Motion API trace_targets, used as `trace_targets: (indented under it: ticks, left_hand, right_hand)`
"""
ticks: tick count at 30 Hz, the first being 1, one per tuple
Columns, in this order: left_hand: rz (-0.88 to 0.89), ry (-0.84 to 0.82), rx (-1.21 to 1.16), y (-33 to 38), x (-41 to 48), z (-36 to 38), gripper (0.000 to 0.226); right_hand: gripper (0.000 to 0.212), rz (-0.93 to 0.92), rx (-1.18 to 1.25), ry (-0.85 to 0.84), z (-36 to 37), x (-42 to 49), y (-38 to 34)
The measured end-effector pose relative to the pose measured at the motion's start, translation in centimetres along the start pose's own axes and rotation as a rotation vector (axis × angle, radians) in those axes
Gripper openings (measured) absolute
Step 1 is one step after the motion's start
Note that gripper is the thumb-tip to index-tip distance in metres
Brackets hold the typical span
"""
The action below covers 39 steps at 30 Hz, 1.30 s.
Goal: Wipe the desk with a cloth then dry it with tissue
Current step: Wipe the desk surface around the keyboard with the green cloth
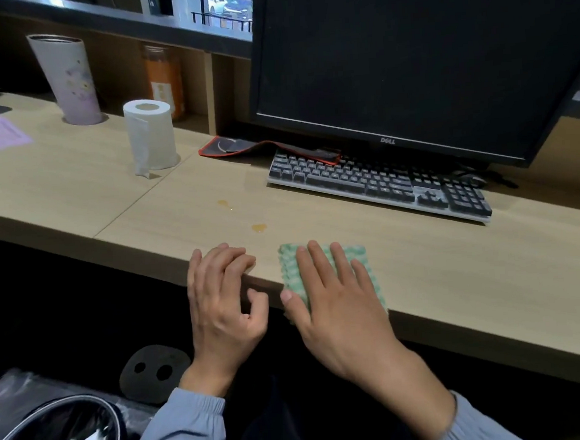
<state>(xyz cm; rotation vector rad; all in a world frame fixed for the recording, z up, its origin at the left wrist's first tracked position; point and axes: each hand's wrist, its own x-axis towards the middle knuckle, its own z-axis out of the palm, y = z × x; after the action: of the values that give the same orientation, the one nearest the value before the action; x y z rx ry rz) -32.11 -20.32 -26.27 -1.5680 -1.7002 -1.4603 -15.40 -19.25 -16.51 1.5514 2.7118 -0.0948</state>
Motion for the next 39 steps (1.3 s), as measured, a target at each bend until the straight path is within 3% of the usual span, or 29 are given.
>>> trace_targets:
  ticks: [4, 13, 20, 30, 39]
  left_hand:
    - [0.048, -0.024, 0.037, -1.7, -0.3, -0.2, 0.047]
    - [0.080, 0.018, 0.055, -2.9, -0.5, 0.1, 0.045]
    - [0.112, 0.020, 0.087, -3.3, -0.4, -0.1, 0.045]
    - [0.070, 0.016, 0.056, -2.5, -0.3, -0.4, 0.043]
    - [0.009, 0.018, 0.020, -1.9, -0.3, -0.2, 0.043]
  right_hand:
    - [0.069, -0.043, -0.127, 0.188, 1.9, -0.1, 0.8]
    - [0.067, -0.321, -0.274, 0.234, 2.4, 3.9, 0.3]
    - [0.065, -0.310, -0.268, 0.271, 2.5, 3.2, -0.1]
    - [0.080, -0.274, -0.294, 0.352, 2.3, -2.1, 8.5]
    - [0.067, -0.332, -0.354, 0.336, 1.9, -2.8, 10.5]
